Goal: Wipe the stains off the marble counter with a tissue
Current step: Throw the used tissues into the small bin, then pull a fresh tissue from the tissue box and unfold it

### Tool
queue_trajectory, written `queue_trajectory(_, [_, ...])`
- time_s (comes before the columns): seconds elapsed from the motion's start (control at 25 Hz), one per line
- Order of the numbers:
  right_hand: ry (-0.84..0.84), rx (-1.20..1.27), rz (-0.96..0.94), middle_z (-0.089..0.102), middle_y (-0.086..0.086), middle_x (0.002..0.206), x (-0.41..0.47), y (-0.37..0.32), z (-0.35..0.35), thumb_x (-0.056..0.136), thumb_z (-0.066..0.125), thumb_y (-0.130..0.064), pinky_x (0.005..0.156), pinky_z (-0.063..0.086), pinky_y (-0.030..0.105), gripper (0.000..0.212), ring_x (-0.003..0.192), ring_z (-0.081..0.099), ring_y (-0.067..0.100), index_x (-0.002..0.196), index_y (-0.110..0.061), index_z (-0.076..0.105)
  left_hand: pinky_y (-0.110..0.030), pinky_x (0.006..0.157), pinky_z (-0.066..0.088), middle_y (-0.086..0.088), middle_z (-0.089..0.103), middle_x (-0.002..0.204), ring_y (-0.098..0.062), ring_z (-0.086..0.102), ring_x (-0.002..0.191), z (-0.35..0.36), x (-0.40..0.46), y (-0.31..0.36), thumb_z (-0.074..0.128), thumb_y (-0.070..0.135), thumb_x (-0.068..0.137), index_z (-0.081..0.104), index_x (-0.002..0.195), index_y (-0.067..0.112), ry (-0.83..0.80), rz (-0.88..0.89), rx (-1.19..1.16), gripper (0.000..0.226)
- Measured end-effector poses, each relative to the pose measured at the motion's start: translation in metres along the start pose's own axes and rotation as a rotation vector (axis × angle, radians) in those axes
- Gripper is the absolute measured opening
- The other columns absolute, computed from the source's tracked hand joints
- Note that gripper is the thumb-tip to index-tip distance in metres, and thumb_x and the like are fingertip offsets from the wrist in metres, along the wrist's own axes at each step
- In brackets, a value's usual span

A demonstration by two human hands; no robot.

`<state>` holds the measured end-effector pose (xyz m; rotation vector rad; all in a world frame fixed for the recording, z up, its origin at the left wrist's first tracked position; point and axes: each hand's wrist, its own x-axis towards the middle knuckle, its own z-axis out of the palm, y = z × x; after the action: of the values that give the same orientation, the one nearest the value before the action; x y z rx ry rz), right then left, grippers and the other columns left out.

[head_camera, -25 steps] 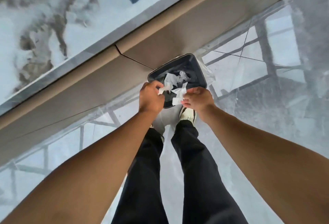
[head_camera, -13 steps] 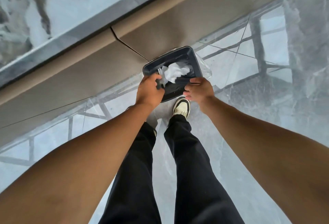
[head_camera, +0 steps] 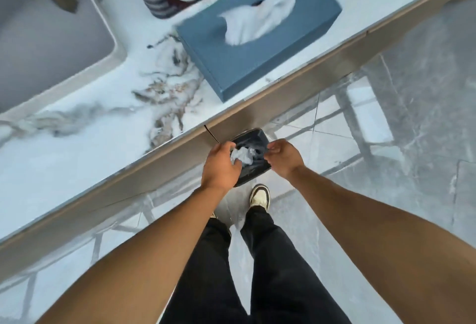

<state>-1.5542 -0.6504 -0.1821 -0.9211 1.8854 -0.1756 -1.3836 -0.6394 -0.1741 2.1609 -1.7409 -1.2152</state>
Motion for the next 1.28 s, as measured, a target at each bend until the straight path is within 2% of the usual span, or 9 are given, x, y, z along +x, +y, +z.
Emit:
queue_trajectory(0.16, [0.052, -0.011, -0.120, 0.066, 0.001, 0.097, -0.038, -0.040, -0.030, 0.083, 0.063, -0.016, 0.071, 0.046, 0.023, 0.015, 0.083, 0.061, 0.018, 0.096, -0.023, 0.060, -0.040, 0.101, 0.050, -0.006, 0.055, 0.129, -0.025, 0.059, 0.117, -0.037, -0.030, 0.035, 0.065, 0.020, 0.090, 0.057, 0.133, 0.018, 0.032, 0.069, -0.012, 0.044])
queue_trajectory(0.36, [0.067, -0.068, -0.306, 0.061, -0.003, 0.099, -0.075, -0.091, -0.078, 0.086, 0.062, -0.016, 0.078, 0.043, 0.019, 0.012, 0.089, 0.060, 0.016, 0.094, -0.023, 0.059, -0.036, 0.098, 0.050, -0.007, 0.056, 0.130, -0.023, 0.060, 0.112, -0.093, -0.055, 0.066, 0.059, 0.017, 0.091, 0.057, 0.133, 0.014, 0.137, 0.198, -0.008, 0.042])
queue_trajectory(0.44, [0.088, -0.056, -0.388, 0.062, -0.001, 0.096, -0.084, -0.117, -0.096, 0.086, 0.059, -0.014, 0.078, 0.049, 0.025, 0.014, 0.084, 0.059, 0.015, 0.099, -0.020, 0.061, -0.038, 0.098, 0.051, -0.008, 0.058, 0.127, -0.025, 0.061, 0.112, -0.121, -0.058, 0.075, 0.057, 0.016, 0.091, 0.058, 0.131, 0.013, 0.214, 0.229, 0.014, 0.039])
queue_trajectory(0.52, [0.103, -0.064, -0.461, 0.062, 0.000, 0.094, -0.092, -0.140, -0.109, 0.086, 0.059, -0.014, 0.078, 0.047, 0.027, 0.018, 0.085, 0.057, 0.016, 0.104, -0.018, 0.062, -0.039, 0.097, 0.051, -0.009, 0.059, 0.126, -0.026, 0.060, 0.112, -0.146, -0.058, 0.085, 0.057, 0.016, 0.091, 0.059, 0.128, 0.013, 0.268, 0.230, 0.030, 0.038])
queue_trajectory(0.68, [0.136, 0.008, -0.497, 0.061, -0.002, 0.088, -0.102, -0.169, -0.125, 0.084, 0.060, -0.009, 0.075, 0.049, 0.026, 0.014, 0.086, 0.061, 0.019, 0.094, -0.018, 0.062, -0.038, 0.098, 0.051, -0.009, 0.059, 0.127, -0.027, 0.060, 0.114, -0.183, -0.051, 0.106, 0.058, 0.016, 0.090, 0.059, 0.128, 0.013, 0.341, 0.254, 0.025, 0.038])
queue_trajectory(0.96, [0.241, -0.311, -0.549, 0.056, 0.014, 0.118, -0.101, -0.198, -0.153, 0.092, 0.056, -0.015, 0.088, 0.053, 0.039, 0.051, 0.100, 0.058, 0.028, 0.139, -0.023, 0.039, -0.043, 0.099, 0.049, -0.011, 0.052, 0.133, -0.032, 0.050, 0.125, -0.208, -0.032, 0.147, 0.058, 0.024, 0.092, 0.049, 0.138, 0.014, 0.344, 0.278, 0.168, 0.048])
queue_trajectory(1.08, [0.238, -0.424, -0.600, 0.052, 0.017, 0.123, -0.094, -0.213, -0.153, 0.094, 0.051, -0.008, 0.091, 0.052, 0.042, 0.060, 0.110, 0.056, 0.034, 0.146, -0.029, 0.030, -0.046, 0.101, 0.048, -0.013, 0.047, 0.134, -0.033, 0.046, 0.128, -0.209, -0.017, 0.170, 0.061, 0.026, 0.091, 0.042, 0.143, 0.014, 0.294, 0.293, 0.228, 0.056])
queue_trajectory(1.2, [0.186, -0.497, -0.616, 0.048, 0.013, 0.118, -0.086, -0.224, -0.151, 0.093, 0.048, 0.000, 0.081, 0.055, 0.041, 0.070, 0.101, 0.059, 0.034, 0.147, -0.037, 0.026, -0.048, 0.102, 0.047, -0.012, 0.046, 0.134, -0.032, 0.045, 0.129, -0.203, -0.002, 0.183, 0.063, 0.025, 0.090, 0.044, 0.142, 0.014, 0.259, 0.280, 0.235, 0.057])
queue_trajectory(1.28, [0.151, -0.548, -0.602, 0.048, 0.011, 0.118, -0.078, -0.227, -0.151, 0.091, 0.049, 0.001, 0.081, 0.056, 0.041, 0.068, 0.101, 0.059, 0.033, 0.145, -0.036, 0.031, -0.048, 0.100, 0.048, -0.011, 0.049, 0.130, -0.031, 0.047, 0.125, -0.198, 0.008, 0.185, 0.066, 0.022, 0.089, 0.050, 0.137, 0.014, 0.245, 0.267, 0.233, 0.051])
